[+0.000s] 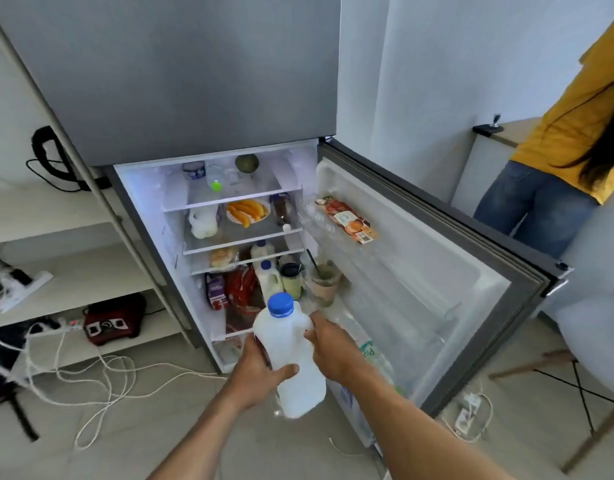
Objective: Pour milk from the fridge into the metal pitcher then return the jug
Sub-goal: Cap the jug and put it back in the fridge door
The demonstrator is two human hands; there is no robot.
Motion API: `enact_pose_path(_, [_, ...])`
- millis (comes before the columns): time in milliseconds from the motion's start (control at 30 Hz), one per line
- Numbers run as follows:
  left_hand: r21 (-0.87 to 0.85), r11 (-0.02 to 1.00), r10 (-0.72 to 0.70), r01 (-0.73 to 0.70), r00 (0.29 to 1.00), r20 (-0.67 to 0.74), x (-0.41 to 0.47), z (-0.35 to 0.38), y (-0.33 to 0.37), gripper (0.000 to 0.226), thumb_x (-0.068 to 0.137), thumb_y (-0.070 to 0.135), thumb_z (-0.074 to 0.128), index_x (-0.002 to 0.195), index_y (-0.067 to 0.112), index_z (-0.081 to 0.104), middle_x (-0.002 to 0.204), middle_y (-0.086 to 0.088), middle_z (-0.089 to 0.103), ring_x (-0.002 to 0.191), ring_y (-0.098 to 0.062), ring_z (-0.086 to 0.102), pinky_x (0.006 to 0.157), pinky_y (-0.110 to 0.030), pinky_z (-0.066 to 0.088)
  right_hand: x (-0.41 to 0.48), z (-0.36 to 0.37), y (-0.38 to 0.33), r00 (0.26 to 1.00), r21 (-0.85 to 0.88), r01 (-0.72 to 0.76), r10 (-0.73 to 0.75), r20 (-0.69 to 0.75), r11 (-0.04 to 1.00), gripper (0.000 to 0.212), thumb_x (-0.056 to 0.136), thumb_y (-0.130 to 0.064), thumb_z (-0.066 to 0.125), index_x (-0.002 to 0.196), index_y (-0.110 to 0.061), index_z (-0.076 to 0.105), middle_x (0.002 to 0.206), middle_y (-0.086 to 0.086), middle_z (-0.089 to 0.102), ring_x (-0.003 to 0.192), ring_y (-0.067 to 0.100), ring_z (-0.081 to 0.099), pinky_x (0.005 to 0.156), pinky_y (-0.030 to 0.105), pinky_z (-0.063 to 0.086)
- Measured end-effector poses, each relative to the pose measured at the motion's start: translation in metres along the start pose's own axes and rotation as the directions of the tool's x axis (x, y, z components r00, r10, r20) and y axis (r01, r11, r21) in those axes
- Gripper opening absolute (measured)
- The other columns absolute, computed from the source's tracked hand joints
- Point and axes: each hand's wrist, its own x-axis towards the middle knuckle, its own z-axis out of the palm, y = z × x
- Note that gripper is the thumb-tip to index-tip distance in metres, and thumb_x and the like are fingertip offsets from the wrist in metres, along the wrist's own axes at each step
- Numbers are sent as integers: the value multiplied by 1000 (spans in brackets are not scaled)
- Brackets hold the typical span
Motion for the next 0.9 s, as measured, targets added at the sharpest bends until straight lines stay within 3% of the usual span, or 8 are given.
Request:
enact_pose_path(133, [-130,988,-75,82,996,56,21,-5,-42,104,68,18,92,147,32,25,133,14,59,115,-1,62,87,-20,54,35,32,8,992,-53,-12,19,127,999,53,87,0,46,134,-25,39,119,-1,64,109,21,59,87,32,48])
enact_pose_path(267, [-157,980,-115,122,992,50,52,1,-72,101,61,30,93,142,36,32,133,16,56,116,-6,59,83,-18,53,73,51,25,979,-109,-19,40,197,994,39,88,-2,48,121,-23,47,113,-3,60,102,22,59,83,30,47])
enact_pose_path(367, [-134,980,-137,145,988,69,77,12,-88,100,54,35,89,137,32,34,128,16,56,116,-10,60,89,-30,57,94,61,41,972,-145,-35,68,227,989,32,88,-3,50,115,-20,50,109,0,60,96,21,58,82,31,49])
enact_pose_path(467, [-83,983,-160,166,985,70,100,26,-93,98,46,40,83,129,38,30,121,20,55,110,-6,60,77,-16,53,107,69,57,959,-174,-78,121,257,982,37,86,0,51,118,-18,52,111,1,62,97,20,60,86,34,50])
enact_pose_path(567, [-85,981,-169,171,985,36,120,38,-99,100,45,50,88,126,44,30,118,26,55,102,0,62,75,-16,52,118,75,76,955,-174,-141,180,235,975,41,89,-2,50,127,-16,53,120,4,62,105,20,59,94,33,46])
enact_pose_path(700, [-173,975,-142,142,990,11,135,54,-113,105,47,67,90,134,39,40,124,25,55,106,4,62,80,-16,56,142,78,88,951,-329,1,101,292,944,37,92,-14,54,129,-17,53,123,6,60,113,23,54,94,35,46])
enact_pose_path(800, [-215,960,-188,180,982,-17,143,66,-121,103,48,70,88,130,44,32,121,31,52,108,16,56,72,-1,48,151,75,90,978,-510,124,-18,207,851,33,87,-29,66,117,-15,64,124,8,62,111,29,57,89,39,49])
enact_pose_path(900, [-223,952,-218,212,976,-4,160,77,-129,96,51,58,90,124,46,29,117,31,49,104,14,58,65,1,47,153,71,98,991,-503,-76,121,57,861,42,93,-36,58,130,-15,55,137,9,53,121,27,53,99,36,45])
